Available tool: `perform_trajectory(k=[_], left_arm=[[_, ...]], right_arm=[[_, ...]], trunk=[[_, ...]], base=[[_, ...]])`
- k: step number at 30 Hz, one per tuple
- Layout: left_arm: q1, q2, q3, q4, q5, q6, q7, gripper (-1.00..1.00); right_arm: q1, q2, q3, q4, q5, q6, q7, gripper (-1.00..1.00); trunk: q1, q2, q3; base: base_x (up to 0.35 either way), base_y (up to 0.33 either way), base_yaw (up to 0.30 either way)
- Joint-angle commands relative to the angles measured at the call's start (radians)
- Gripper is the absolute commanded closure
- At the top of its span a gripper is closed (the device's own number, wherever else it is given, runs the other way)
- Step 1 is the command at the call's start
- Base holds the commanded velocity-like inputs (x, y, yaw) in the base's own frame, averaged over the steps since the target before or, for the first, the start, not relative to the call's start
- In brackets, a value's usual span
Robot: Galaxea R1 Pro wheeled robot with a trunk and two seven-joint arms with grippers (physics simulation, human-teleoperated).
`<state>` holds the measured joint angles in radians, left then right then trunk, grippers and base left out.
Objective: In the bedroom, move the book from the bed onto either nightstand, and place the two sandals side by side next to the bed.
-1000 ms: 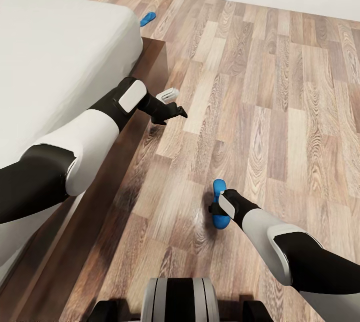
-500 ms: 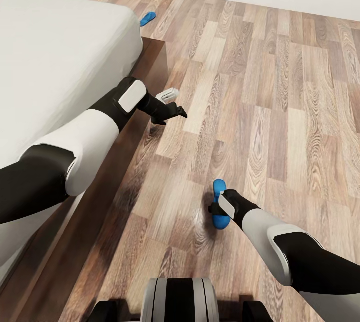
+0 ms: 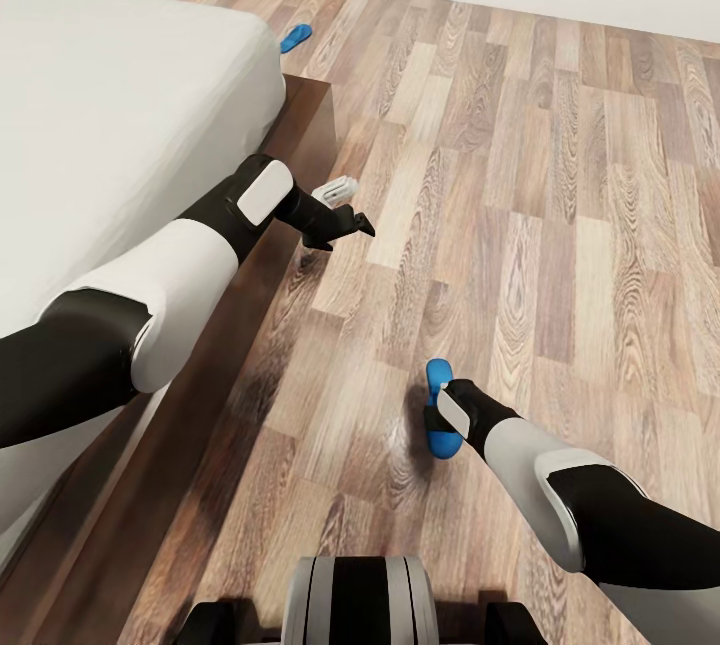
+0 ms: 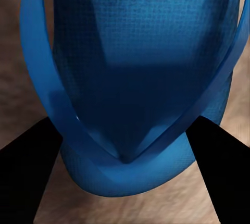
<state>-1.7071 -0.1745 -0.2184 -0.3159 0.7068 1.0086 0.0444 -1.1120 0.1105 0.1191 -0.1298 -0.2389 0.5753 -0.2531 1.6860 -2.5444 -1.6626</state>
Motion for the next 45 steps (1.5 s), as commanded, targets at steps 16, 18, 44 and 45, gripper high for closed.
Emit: perform_trajectory(k=[16, 18, 44, 45], left_arm=[[0.0, 0.0, -0.002, 0.0, 0.005, 0.002, 0.006, -1.0], [0.0, 0.0, -0.002, 0.0, 0.005, 0.002, 0.006, -1.0], [0.0, 0.0, -0.003, 0.001, 0.005, 0.002, 0.008, -1.0], [0.0, 0.0, -0.003, 0.001, 0.005, 0.002, 0.009, -1.0]], right_arm=[[0.0, -0.001, 0.004, -0.002, -0.02, 0.002, -0.007, 1.0], [0.0, -0.001, 0.004, -0.002, -0.02, 0.002, -0.008, 1.0], [0.001, -0.003, 0.004, -0.002, -0.021, 0.0, -0.007, 1.0], [0.001, -0.003, 0.004, -0.002, -0.022, -0.001, -0.007, 1.0]], trunk=[[0.0, 0.0, -0.001], [0.0, 0.0, -0.001], [-0.007, 0.004, 0.061], [-0.008, 0.004, 0.065]], base=[[0.0, 0.0, 0.0], [0.0, 0.0, 0.0], [0.0, 0.0, 0.0], [0.0, 0.0, 0.0]])
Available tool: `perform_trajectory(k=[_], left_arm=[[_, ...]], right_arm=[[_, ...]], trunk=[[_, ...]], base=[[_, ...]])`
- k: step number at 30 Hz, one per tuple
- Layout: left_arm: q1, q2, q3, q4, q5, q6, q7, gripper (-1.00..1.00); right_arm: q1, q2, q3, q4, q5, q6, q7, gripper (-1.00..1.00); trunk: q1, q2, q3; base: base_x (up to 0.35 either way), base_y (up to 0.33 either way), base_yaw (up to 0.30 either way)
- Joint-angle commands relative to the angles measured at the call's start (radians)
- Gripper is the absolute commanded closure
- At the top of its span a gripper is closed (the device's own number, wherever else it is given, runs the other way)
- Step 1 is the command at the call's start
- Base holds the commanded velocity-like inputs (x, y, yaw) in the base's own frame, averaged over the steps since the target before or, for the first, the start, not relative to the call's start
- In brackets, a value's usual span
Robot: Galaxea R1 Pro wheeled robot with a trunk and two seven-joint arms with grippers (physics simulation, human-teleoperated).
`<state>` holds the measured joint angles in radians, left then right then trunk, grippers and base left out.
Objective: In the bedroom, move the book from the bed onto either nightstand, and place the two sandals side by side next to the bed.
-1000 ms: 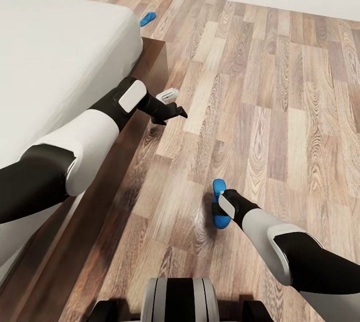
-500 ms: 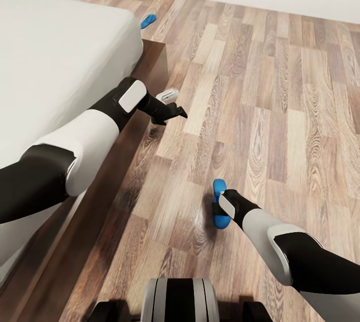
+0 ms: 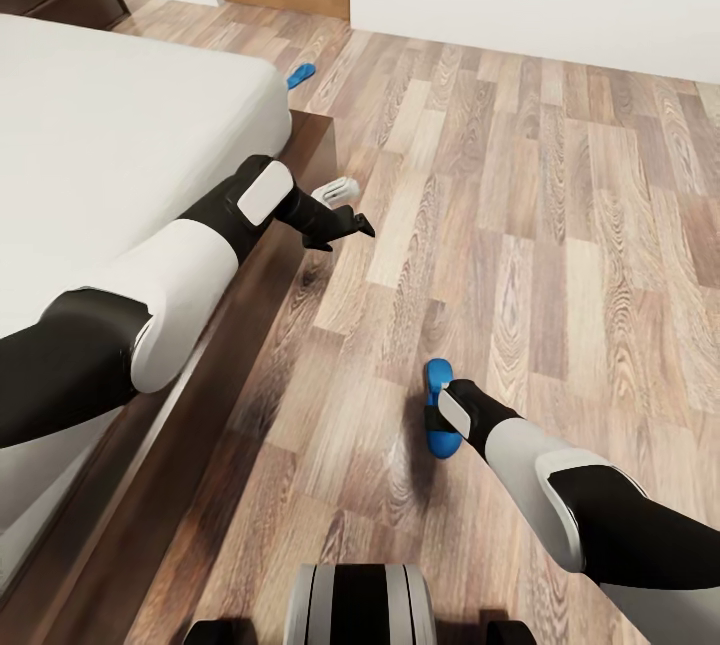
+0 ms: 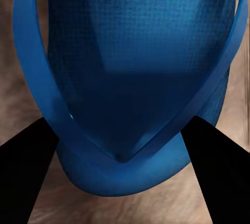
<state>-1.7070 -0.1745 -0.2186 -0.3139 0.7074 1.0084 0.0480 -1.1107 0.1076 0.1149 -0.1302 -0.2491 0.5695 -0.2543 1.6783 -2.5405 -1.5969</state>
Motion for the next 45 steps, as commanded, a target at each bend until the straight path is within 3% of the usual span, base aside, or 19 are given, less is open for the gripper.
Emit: perform_trajectory(k=[1, 33, 45], left_arm=[[0.0, 0.0, -0.002, -0.001, 0.004, 0.002, 0.005, -1.0], [0.005, 0.0, -0.007, 0.001, -0.001, -0.011, 0.015, -1.0], [0.07, 0.0, -0.009, 0.001, -0.003, -0.057, 0.015, -1.0]], right_arm=[[0.0, 0.0, 0.008, -0.002, -0.011, 0.005, -0.006, 1.0], [0.0, -0.048, 0.006, -0.006, -0.012, 0.004, -0.005, 1.0], [0.0, -0.055, 0.006, -0.009, -0.012, 0.004, -0.005, 1.0]], trunk=[[0.0, 0.0, 0.003], [-0.015, 0.008, 0.127], [-0.02, 0.01, 0.173]], base=[[0.0, 0.0, 0.0], [0.0, 0.0, 0.0], [0.0, 0.0, 0.0]])
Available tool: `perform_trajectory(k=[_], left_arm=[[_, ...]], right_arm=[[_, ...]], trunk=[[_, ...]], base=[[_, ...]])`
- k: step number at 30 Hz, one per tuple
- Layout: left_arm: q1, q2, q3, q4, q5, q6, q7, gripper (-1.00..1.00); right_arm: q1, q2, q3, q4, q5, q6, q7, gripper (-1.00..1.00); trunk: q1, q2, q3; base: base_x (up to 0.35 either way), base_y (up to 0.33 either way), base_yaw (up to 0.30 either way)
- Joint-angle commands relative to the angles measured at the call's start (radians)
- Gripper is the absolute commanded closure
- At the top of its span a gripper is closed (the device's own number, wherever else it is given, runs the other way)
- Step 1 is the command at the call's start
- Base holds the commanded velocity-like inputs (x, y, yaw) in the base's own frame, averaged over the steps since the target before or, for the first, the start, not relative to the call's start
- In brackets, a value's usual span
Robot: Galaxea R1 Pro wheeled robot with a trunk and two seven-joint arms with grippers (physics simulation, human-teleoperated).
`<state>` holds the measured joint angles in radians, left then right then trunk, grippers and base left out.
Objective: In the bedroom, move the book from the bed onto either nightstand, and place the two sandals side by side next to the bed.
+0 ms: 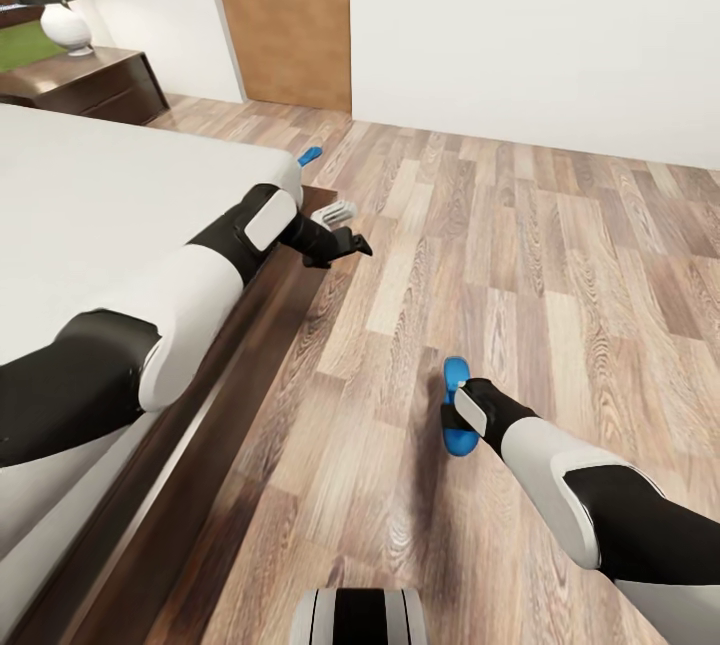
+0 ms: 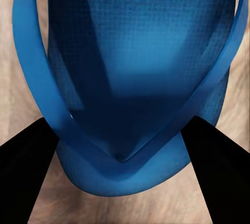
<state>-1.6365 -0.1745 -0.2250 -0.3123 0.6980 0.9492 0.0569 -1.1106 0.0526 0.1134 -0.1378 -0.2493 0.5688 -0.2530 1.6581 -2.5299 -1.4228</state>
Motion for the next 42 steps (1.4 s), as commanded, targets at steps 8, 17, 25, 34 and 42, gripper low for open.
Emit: perform_trajectory(k=[8, 17, 25, 34, 42], left_arm=[[0.052, 0.0, -0.003, -0.001, -0.013, -0.031, 0.005, -1.0], [0.08, 0.0, -0.003, -0.002, -0.037, -0.045, 0.004, -1.0], [0.098, 0.0, -0.004, -0.002, -0.042, -0.046, 0.003, -1.0], [0.129, 0.0, -0.004, -0.001, -0.062, -0.053, 0.006, -1.0], [0.14, 0.0, -0.003, -0.001, -0.133, -0.088, 0.002, -1.0]], right_arm=[[0.0, 0.0, 0.007, -0.003, -0.011, 0.005, -0.007, 1.0], [0.0, -0.011, 0.006, -0.004, -0.011, 0.003, -0.009, 1.0], [0.0, -0.017, 0.005, -0.005, -0.012, 0.003, -0.008, 1.0], [0.0, -0.021, 0.005, -0.005, -0.013, 0.003, -0.011, 1.0], [0.0, -0.026, 0.005, -0.005, -0.013, 0.003, -0.011, 1.0]], trunk=[[-0.004, 0.002, 0.03], [-0.008, 0.004, 0.065], [-0.011, 0.006, 0.096], [-0.015, 0.008, 0.133], [-0.019, 0.01, 0.172]], base=[[0.0, 0.0, 0.0], [0.0, 0.0, 0.0], [0.0, 0.0, 0.0], [0.0, 0.0, -0.046], [0.0, 0.0, -0.212]])
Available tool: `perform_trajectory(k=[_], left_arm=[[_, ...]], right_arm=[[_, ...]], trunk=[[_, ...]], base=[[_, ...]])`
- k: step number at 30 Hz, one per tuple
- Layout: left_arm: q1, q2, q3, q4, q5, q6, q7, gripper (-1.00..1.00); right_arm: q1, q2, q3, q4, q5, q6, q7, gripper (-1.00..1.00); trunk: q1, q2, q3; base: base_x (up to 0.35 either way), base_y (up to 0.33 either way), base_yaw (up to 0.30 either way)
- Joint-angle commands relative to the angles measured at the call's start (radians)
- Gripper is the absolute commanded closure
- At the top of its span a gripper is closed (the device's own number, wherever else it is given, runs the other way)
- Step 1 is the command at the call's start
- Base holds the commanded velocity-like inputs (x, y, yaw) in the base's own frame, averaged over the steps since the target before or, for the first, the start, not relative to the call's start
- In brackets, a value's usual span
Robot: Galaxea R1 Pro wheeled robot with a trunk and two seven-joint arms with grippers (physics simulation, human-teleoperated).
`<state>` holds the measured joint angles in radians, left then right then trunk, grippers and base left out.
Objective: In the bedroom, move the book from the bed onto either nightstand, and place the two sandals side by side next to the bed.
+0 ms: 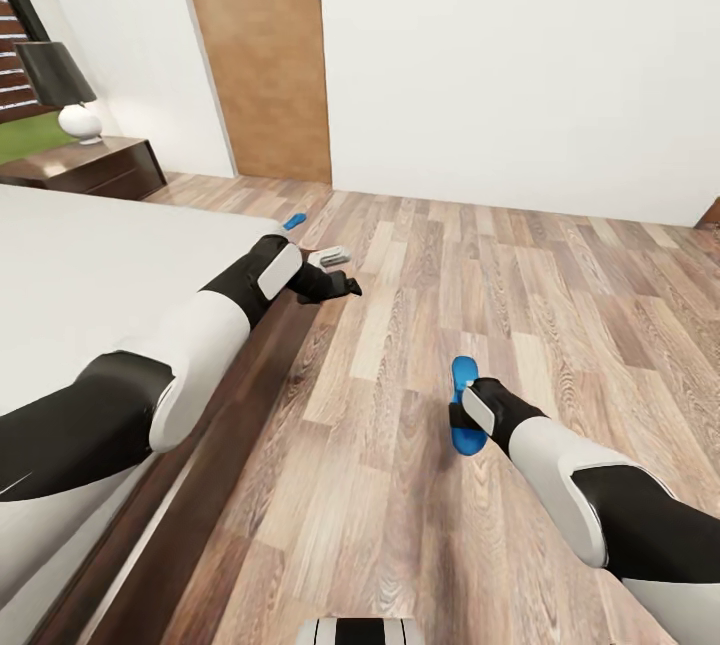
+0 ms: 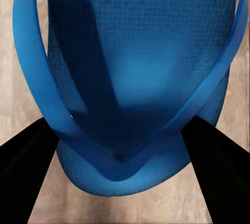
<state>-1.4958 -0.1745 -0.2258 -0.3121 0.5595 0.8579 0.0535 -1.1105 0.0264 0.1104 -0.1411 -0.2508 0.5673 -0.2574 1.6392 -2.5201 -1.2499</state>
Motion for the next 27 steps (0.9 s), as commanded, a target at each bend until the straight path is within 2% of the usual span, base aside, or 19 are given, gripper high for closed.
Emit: perform_trajectory(k=[1, 4, 6, 10, 17, 22, 27], left_arm=[[0.0, 0.0, -0.002, -0.001, 0.005, 0.003, 0.005, -1.0], [0.001, 0.0, -0.001, 0.004, 0.003, 0.0, 0.005, -1.0], [0.018, 0.0, -0.001, 0.018, 0.001, -0.001, 0.006, -1.0], [0.051, 0.0, -0.001, 0.024, 0.0, -0.009, 0.006, -1.0], [0.065, 0.0, -0.002, 0.035, 0.0, -0.065, 0.006, -1.0], [0.067, 0.0, -0.003, 0.083, -0.001, -0.078, 0.006, -1.0], [0.068, 0.0, -0.003, 0.087, -0.001, -0.079, 0.006, -1.0]], right_arm=[[0.0, -0.001, 0.008, -0.002, -0.011, 0.005, -0.006, 1.0], [0.0, -0.012, 0.008, -0.002, -0.011, 0.005, -0.006, 1.0], [0.0, -0.037, 0.008, -0.002, -0.013, 0.005, -0.003, 1.0], [0.001, -0.064, 0.009, 0.001, -0.015, 0.005, -0.001, 1.0], [0.004, -0.069, 0.009, 0.001, -0.015, 0.005, 0.001, 1.0], [0.006, -0.067, 0.011, 0.006, -0.015, 0.004, -0.004, 1.0], [0.008, -0.066, 0.011, 0.007, -0.015, 0.004, -0.004, 1.0]], trunk=[[-0.001, 0.0, 0.004], [-0.002, 0.001, 0.019], [-0.003, 0.001, 0.029], [-0.005, 0.002, 0.045], [-0.008, 0.004, 0.072], [-0.01, 0.005, 0.092], [-0.012, 0.006, 0.111]], base=[[0.0, 0.0, -0.224], [0.0, 0.0, -0.225], [0.0, 0.0, -0.157], [0.0, 0.0, -0.053], [0.0, 0.0, -0.007], [0.0, 0.0, -0.001], [0.0, 0.0, 0.0]])
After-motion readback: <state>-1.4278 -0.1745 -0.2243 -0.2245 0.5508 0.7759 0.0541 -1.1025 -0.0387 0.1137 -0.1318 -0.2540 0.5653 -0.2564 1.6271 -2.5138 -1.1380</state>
